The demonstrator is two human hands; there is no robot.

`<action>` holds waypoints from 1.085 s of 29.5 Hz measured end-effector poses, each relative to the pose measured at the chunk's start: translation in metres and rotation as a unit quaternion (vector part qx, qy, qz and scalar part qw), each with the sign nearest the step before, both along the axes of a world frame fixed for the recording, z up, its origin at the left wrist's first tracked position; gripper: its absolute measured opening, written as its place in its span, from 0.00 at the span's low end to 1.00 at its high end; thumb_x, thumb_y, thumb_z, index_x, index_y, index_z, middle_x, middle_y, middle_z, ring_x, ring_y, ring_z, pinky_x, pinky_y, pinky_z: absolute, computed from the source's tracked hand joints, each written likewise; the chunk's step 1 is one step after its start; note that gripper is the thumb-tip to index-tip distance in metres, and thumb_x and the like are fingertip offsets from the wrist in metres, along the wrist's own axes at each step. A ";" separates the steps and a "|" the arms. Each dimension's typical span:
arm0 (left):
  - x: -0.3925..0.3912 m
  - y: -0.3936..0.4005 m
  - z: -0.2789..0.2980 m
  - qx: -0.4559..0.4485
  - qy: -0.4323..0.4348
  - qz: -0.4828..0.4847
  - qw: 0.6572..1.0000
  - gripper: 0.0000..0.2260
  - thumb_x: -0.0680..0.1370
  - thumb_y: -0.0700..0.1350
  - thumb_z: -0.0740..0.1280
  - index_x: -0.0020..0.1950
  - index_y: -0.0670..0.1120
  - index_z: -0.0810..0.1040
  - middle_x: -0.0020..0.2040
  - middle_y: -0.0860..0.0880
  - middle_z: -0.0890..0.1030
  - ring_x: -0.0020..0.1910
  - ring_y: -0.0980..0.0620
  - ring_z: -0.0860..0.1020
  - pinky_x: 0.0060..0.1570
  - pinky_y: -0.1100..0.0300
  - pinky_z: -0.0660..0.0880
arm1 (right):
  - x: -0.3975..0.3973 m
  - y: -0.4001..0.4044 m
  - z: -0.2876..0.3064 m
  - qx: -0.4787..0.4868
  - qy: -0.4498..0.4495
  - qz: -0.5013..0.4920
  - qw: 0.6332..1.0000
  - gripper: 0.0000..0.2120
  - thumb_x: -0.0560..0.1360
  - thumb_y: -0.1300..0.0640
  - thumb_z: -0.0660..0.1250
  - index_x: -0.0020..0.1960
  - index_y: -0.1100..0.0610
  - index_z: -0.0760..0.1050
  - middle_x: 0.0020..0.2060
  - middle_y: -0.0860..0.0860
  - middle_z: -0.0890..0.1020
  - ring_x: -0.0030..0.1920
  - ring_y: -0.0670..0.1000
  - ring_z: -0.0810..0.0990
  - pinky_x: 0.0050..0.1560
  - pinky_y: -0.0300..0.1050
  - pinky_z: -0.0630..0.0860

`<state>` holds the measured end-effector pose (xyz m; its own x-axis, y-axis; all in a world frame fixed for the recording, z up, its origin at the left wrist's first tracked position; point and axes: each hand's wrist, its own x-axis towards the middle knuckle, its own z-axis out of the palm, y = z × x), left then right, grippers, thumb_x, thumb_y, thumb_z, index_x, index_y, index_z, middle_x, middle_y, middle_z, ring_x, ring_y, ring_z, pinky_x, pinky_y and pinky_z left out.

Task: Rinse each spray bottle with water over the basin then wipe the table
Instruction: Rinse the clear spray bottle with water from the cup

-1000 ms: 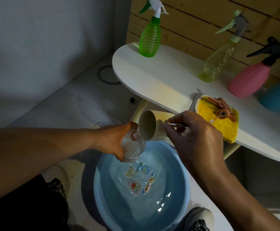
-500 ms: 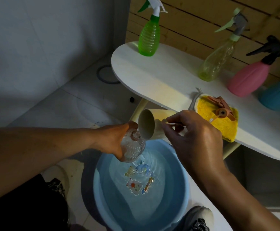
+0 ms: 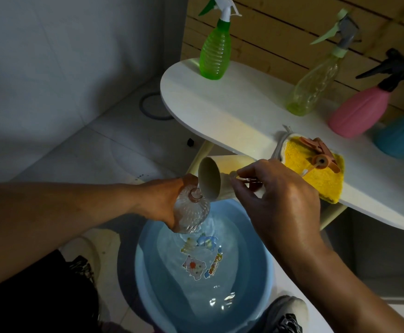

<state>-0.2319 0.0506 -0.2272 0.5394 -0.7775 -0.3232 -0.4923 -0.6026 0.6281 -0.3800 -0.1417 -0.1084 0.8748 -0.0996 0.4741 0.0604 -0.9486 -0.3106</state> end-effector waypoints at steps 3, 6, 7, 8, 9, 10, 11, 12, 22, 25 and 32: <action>0.000 0.000 0.002 0.001 -0.007 -0.002 1.000 0.51 0.60 0.52 0.86 0.75 0.63 0.59 0.64 0.59 0.75 0.61 0.55 0.77 0.60 0.54 0.79 | 0.000 -0.001 -0.001 -0.008 0.006 0.002 1.000 0.04 0.78 0.50 0.71 0.49 0.50 0.81 0.41 0.45 0.81 0.42 0.50 0.80 0.35 0.51 0.78; -0.001 0.001 0.002 -0.004 0.000 -0.006 1.000 0.50 0.61 0.52 0.86 0.75 0.62 0.60 0.64 0.59 0.76 0.62 0.56 0.77 0.60 0.55 0.79 | 0.000 -0.001 -0.001 -0.015 0.002 0.003 1.000 0.05 0.79 0.50 0.70 0.50 0.50 0.81 0.40 0.46 0.81 0.42 0.50 0.80 0.34 0.51 0.77; -0.001 0.001 0.002 -0.005 0.000 -0.007 1.000 0.50 0.61 0.52 0.86 0.75 0.63 0.60 0.65 0.59 0.75 0.62 0.56 0.76 0.60 0.55 0.79 | 0.000 0.000 -0.001 -0.018 -0.001 0.002 1.000 0.05 0.79 0.50 0.71 0.49 0.51 0.81 0.40 0.46 0.81 0.41 0.50 0.80 0.34 0.50 0.77; -0.001 0.001 0.002 -0.007 0.001 -0.007 1.000 0.51 0.61 0.52 0.86 0.76 0.63 0.59 0.66 0.60 0.75 0.63 0.56 0.76 0.61 0.55 0.78 | -0.001 0.000 -0.001 -0.021 -0.002 0.002 1.000 0.05 0.79 0.50 0.71 0.49 0.51 0.81 0.40 0.46 0.81 0.41 0.50 0.80 0.34 0.50 0.77; -0.001 0.001 0.002 -0.009 0.002 -0.007 1.000 0.51 0.61 0.52 0.86 0.76 0.63 0.58 0.67 0.60 0.74 0.64 0.56 0.75 0.61 0.55 0.78 | -0.001 0.000 0.000 -0.026 -0.003 0.002 1.000 0.05 0.79 0.50 0.70 0.49 0.51 0.81 0.40 0.46 0.81 0.41 0.50 0.80 0.33 0.50 0.77; -0.001 0.000 0.003 -0.010 0.003 -0.007 1.000 0.52 0.61 0.52 0.86 0.76 0.63 0.58 0.67 0.60 0.74 0.64 0.56 0.75 0.62 0.55 0.78 | -0.001 0.000 0.000 -0.030 -0.005 0.003 1.000 0.05 0.79 0.50 0.70 0.49 0.51 0.81 0.40 0.46 0.81 0.41 0.50 0.80 0.33 0.50 0.77; -0.002 0.000 0.003 -0.011 0.003 -0.009 1.000 0.52 0.61 0.52 0.86 0.77 0.63 0.58 0.68 0.60 0.74 0.65 0.56 0.75 0.62 0.55 0.78 | -0.001 0.000 0.000 -0.034 -0.006 0.004 0.999 0.05 0.79 0.50 0.70 0.49 0.51 0.81 0.40 0.46 0.81 0.41 0.50 0.80 0.33 0.50 0.77; -0.002 0.000 0.004 -0.012 0.003 -0.010 1.000 0.52 0.62 0.52 0.86 0.77 0.62 0.58 0.68 0.60 0.73 0.65 0.56 0.74 0.62 0.56 0.77 | -0.001 0.000 -0.001 -0.037 -0.004 0.007 0.999 0.05 0.79 0.50 0.70 0.50 0.51 0.81 0.41 0.47 0.81 0.41 0.50 0.80 0.33 0.50 0.77; -0.001 0.000 0.000 -0.012 0.007 0.001 1.000 0.53 0.60 0.55 0.85 0.77 0.65 0.57 0.67 0.59 0.76 0.63 0.55 0.77 0.60 0.53 0.80 | -0.002 0.002 -0.001 -0.067 -0.012 0.022 0.997 0.05 0.80 0.50 0.70 0.49 0.52 0.81 0.40 0.47 0.80 0.41 0.51 0.78 0.32 0.50 0.75; -0.002 0.001 0.001 -0.015 0.007 0.001 1.000 0.53 0.60 0.54 0.85 0.77 0.65 0.57 0.67 0.59 0.75 0.63 0.55 0.77 0.60 0.52 0.79 | -0.002 0.002 0.000 -0.082 -0.016 0.026 0.996 0.06 0.80 0.51 0.69 0.49 0.52 0.80 0.40 0.48 0.80 0.40 0.51 0.78 0.32 0.50 0.74; -0.002 0.000 0.003 -0.028 0.020 -0.001 0.999 0.50 0.62 0.51 0.86 0.76 0.62 0.60 0.65 0.61 0.75 0.63 0.58 0.76 0.58 0.62 0.77 | -0.003 0.004 0.001 -0.104 -0.032 0.041 0.993 0.08 0.81 0.51 0.67 0.48 0.53 0.81 0.40 0.48 0.79 0.39 0.52 0.77 0.31 0.50 0.73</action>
<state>-0.2338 0.0511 -0.2247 0.5260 -0.7955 -0.3010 -0.4671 -0.5659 0.6794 -0.3834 -0.1382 -0.1072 0.8433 0.0757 0.5320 0.1524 -0.9831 -0.1017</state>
